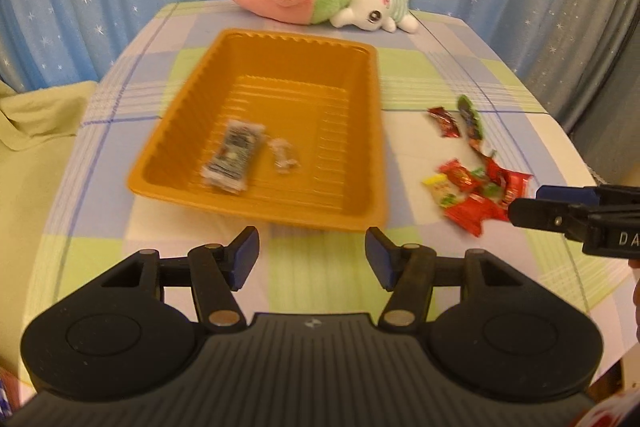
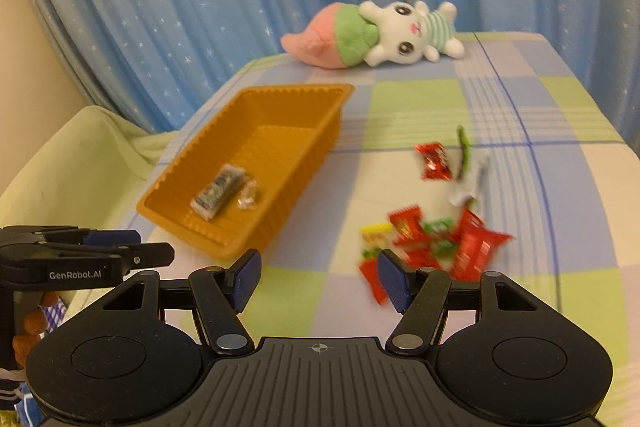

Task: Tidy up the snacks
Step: 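Move the left tool back toward the pile of red candies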

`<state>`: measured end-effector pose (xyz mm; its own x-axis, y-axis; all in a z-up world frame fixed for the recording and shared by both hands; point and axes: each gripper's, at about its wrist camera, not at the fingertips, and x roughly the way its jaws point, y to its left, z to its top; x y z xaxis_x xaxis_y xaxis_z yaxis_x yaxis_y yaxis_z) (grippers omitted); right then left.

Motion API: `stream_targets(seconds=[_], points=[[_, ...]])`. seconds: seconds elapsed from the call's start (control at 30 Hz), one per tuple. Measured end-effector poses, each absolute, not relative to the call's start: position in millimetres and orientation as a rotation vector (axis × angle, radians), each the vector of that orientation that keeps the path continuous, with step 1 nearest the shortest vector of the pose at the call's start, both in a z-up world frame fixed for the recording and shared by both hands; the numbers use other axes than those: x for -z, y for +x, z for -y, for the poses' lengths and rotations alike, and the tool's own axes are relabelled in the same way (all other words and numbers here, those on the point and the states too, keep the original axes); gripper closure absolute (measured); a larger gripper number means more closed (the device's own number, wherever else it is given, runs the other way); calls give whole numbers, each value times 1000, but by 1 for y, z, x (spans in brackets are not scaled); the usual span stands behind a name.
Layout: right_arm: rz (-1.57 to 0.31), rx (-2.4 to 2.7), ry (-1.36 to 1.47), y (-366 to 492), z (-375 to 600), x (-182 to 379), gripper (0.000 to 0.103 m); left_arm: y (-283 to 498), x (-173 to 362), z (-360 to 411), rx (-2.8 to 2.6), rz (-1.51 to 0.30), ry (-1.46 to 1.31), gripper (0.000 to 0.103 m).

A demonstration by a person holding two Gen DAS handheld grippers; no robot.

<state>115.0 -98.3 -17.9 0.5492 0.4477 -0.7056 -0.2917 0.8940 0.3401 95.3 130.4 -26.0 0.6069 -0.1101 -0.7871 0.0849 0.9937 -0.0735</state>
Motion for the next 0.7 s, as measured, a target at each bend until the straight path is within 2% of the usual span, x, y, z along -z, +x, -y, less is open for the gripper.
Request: stream_targets(seconds=[0.7], points=[[-918,-315,241,69,202,22,39,66,40,-15,234,-922,44,47]])
